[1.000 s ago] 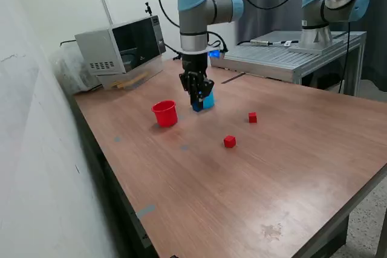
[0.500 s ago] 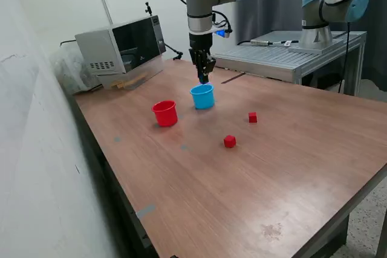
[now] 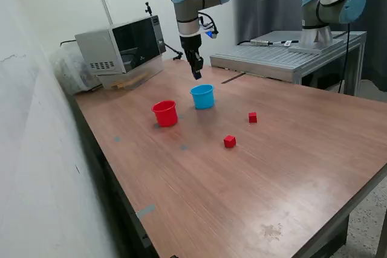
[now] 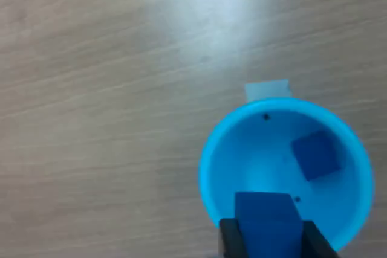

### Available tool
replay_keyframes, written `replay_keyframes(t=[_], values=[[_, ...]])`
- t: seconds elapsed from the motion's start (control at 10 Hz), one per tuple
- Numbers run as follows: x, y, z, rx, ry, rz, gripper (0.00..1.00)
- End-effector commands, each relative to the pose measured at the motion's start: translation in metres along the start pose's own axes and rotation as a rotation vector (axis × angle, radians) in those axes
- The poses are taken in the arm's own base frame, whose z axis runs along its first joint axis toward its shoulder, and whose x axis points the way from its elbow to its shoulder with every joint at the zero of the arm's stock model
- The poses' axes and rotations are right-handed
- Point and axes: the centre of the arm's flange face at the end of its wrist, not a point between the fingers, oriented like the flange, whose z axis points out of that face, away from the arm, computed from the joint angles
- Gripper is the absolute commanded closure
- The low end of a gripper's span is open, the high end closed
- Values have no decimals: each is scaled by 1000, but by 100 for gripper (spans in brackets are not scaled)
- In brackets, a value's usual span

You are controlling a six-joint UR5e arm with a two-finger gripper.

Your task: Place red objects in the red bin, and blue objects in the blue bin.

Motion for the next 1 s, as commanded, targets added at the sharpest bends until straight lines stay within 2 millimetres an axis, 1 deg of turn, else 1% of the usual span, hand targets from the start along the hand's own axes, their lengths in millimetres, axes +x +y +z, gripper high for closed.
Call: replay_keyframes(t=[0.0,0.1,0.3,0.5,0.6,0.7,0.8,0.9], values=[[-9,1,12,22,1,12,100],[-8,0,13,24,1,10,0],[2,-3,10,21,8,-3,0],[19,-6,4,11,5,-29,0],[35,-13,-4,2,5,-55,0],[58,-31,-25,-22,8,-93,0],[88,-52,-47,-50,11,-143,0],[117,-73,-62,-68,21,-197,0]])
